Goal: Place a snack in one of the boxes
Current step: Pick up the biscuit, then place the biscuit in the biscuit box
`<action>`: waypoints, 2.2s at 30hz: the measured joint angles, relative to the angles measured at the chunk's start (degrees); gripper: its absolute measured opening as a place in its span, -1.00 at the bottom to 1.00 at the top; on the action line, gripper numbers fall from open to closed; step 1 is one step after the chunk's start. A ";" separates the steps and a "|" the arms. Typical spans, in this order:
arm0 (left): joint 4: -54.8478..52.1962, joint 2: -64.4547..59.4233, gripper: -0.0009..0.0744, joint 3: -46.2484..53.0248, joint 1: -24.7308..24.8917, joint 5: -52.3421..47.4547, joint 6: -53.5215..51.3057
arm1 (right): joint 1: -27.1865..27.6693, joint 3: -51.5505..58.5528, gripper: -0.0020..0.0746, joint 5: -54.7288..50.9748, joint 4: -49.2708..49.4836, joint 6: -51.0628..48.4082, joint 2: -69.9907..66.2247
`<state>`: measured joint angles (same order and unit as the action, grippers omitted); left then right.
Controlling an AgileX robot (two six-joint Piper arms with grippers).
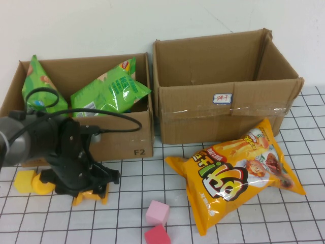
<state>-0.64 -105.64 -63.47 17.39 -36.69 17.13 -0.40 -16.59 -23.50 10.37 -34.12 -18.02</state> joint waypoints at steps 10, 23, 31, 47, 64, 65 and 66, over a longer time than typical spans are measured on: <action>2.14 4.95 0.13 0.00 3.39 -8.53 -4.74 | 0.00 0.00 -0.95 0.11 0.00 0.00 0.00; 3.05 12.13 0.13 0.00 12.71 -5.78 -6.56 | 0.00 0.00 -0.95 0.22 0.00 0.00 0.00; 8.52 12.94 0.12 -2.03 12.74 -0.43 -6.60 | 0.00 0.00 -0.95 0.32 0.00 0.00 0.00; 11.12 8.12 0.11 -33.35 12.88 -4.44 -14.53 | 0.00 0.00 -0.95 0.43 0.00 0.00 0.00; 8.13 -16.22 0.64 -57.35 12.97 -2.30 -18.41 | 0.00 0.00 -0.95 0.43 0.00 0.00 0.00; 7.64 -16.60 0.72 -57.35 12.97 -2.41 -18.45 | 0.00 0.00 -0.95 0.54 0.00 0.00 0.00; 7.21 -16.73 0.77 -57.35 12.97 -2.41 -18.55 | 0.00 0.12 -0.95 0.80 0.00 0.00 0.00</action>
<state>6.57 -122.37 -120.82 30.35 -39.10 -1.42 -0.40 -16.46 -22.70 10.37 -34.12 -18.02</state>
